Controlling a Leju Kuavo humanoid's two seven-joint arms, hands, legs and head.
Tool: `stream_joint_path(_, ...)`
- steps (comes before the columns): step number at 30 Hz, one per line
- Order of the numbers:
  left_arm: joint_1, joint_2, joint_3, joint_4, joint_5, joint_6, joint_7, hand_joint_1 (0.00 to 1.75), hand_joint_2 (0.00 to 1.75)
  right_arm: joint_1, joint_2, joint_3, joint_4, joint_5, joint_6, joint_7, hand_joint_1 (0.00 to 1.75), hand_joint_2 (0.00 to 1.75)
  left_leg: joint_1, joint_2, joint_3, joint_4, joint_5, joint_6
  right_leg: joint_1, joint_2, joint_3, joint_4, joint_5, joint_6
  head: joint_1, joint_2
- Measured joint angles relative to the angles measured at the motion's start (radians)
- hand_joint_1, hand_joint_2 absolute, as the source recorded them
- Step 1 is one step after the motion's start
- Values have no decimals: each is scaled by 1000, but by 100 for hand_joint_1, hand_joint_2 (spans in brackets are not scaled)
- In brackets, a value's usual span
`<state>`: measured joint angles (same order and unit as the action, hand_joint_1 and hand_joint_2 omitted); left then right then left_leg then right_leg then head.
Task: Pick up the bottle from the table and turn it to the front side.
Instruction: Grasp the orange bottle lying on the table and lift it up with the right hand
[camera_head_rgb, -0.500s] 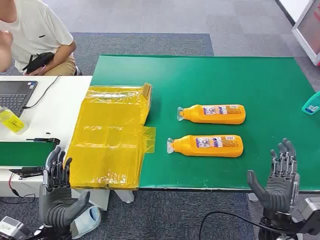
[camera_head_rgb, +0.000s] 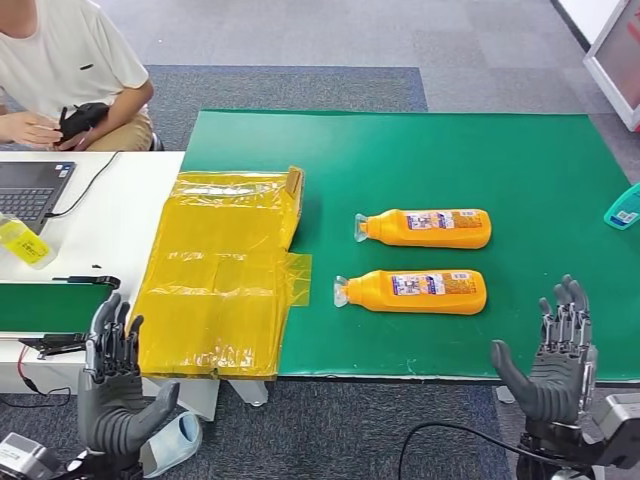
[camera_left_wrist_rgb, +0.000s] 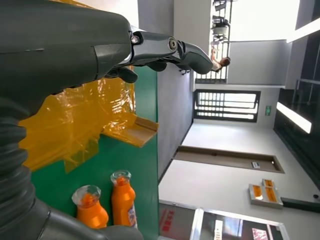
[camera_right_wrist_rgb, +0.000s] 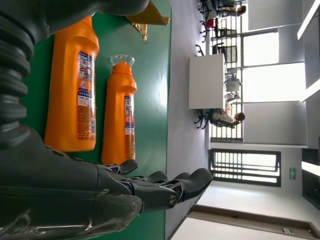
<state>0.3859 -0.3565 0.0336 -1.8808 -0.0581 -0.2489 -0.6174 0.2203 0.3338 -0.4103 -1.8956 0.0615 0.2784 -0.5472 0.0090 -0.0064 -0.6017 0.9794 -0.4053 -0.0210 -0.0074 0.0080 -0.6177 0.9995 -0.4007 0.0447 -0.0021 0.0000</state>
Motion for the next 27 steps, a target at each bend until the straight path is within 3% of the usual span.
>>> stream_joint_path(3,12,0,5,0,8,-9,-16,0,175,-1,-1,19,3,144,-66,19,0,175,0,0,0,0,0,0,0,0,0,0,0,0,0,0)
stream_joint_path(7,37,-1,29,0,43,-34,-28,0,175,-11,-43,97,9,537,-213,175,0,175,0,0,0,0,0,0,0,0,0,0,0,0,0,0)
stream_joint_path(10,41,-1,54,3,49,-69,-49,0,175,-51,-154,185,54,787,-253,342,0,175,0,0,0,0,0,0,0,0,1,0,0,0,0,0)
stream_joint_path(12,40,-1,66,7,48,-82,-57,0,175,-84,-251,238,115,875,-240,420,0,175,-1,0,0,0,0,2,-1,0,1,0,0,1,0,0)
stream_joint_path(19,36,-1,90,16,29,-96,-59,0,175,-219,-488,357,325,992,-157,516,0,175,-3,0,0,1,1,4,-3,-1,2,0,2,3,0,0)
stream_joint_path(27,34,-1,106,16,12,-121,-60,0,175,-411,-706,457,463,838,1,513,0,175,-3,0,0,1,2,5,-3,-1,1,0,3,4,0,0)
